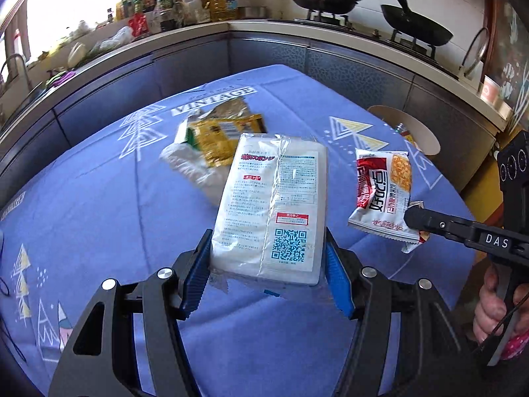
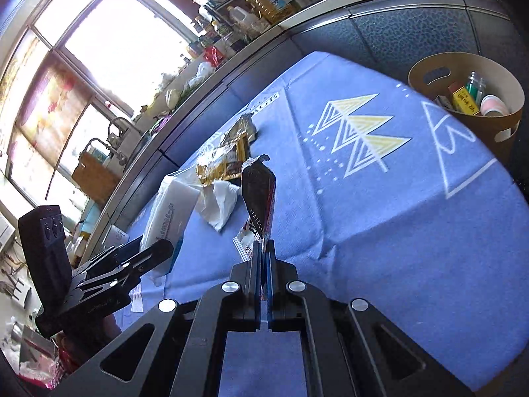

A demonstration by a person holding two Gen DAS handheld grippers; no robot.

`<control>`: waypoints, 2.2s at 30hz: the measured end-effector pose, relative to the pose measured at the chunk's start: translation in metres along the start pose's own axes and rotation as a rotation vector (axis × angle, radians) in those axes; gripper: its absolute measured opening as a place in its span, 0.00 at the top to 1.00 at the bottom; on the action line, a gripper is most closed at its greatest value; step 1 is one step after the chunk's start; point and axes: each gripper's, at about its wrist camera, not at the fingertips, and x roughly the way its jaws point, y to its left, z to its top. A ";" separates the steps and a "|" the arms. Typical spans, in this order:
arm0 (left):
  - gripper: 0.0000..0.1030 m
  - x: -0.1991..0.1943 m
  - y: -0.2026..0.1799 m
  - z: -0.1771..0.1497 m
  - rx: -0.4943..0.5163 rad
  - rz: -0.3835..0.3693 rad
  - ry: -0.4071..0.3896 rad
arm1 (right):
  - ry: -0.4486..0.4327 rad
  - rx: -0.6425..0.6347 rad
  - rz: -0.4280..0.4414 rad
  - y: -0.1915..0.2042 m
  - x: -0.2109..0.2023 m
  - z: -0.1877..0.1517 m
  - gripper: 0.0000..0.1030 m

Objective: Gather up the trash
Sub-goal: 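Move the right gripper to the red snack bag while the left holds the white tissue pack, then close the right gripper on the red snack bag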

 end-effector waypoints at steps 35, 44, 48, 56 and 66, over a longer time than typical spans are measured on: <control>0.32 0.001 0.084 -0.079 -0.156 0.121 0.040 | 0.161 -0.172 -0.194 0.094 0.073 -0.039 0.50; 0.28 0.003 0.093 -0.081 -0.187 0.101 0.050 | 0.166 -0.166 -0.198 0.094 0.076 -0.039 0.50; 0.25 0.000 0.104 -0.081 -0.228 0.056 0.057 | 0.144 -0.168 -0.201 0.093 0.071 -0.038 0.47; 0.20 -0.010 0.103 -0.072 -0.221 0.063 0.037 | 0.117 -0.136 -0.177 0.079 0.061 -0.034 0.45; 0.35 0.000 0.094 -0.075 -0.197 0.120 0.083 | 0.148 -0.146 -0.129 0.080 0.073 -0.039 0.49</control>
